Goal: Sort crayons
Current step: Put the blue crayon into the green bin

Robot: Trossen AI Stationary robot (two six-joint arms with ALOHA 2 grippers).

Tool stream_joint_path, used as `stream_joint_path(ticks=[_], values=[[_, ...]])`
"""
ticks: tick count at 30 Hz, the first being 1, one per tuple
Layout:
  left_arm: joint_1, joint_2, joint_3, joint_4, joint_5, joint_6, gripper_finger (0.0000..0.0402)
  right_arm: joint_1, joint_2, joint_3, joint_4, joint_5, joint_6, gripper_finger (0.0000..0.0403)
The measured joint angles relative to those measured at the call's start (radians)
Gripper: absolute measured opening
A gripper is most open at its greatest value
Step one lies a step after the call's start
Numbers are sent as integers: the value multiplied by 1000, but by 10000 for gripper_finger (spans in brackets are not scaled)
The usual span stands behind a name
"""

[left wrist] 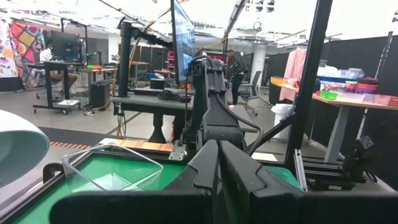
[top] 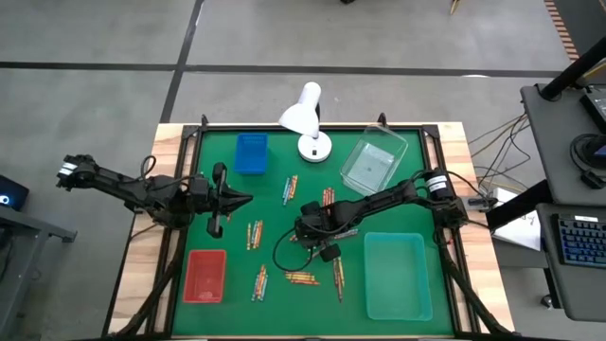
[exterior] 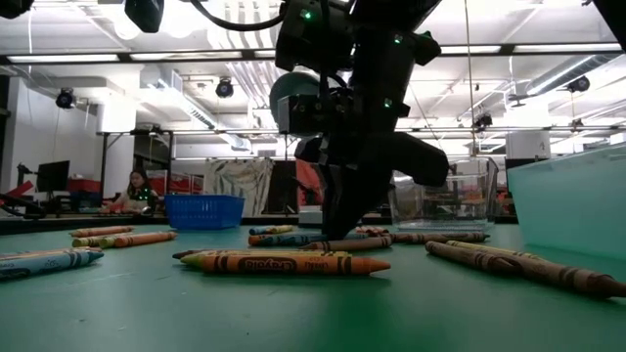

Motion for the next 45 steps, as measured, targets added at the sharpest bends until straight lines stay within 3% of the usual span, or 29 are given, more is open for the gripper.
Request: stream_joint_path(ticks=[11,18,30,37,45], values=[[0,0,0,10,1,-18,0,-1,-33,46,-44,4,-5,10],[0,-1,0,11,2,-26,0,-1,-127,92,-156,4,47,10],[0,-2,0,16,2,-26,0,49,-329,62,-452,-101,333,10],[0,-2,0,16,2,-26,0,172,-465,-61,-508,-95,530,10],[0,-1,0,16,2,-26,0,345,-628,-315,-507,-92,812,10]])
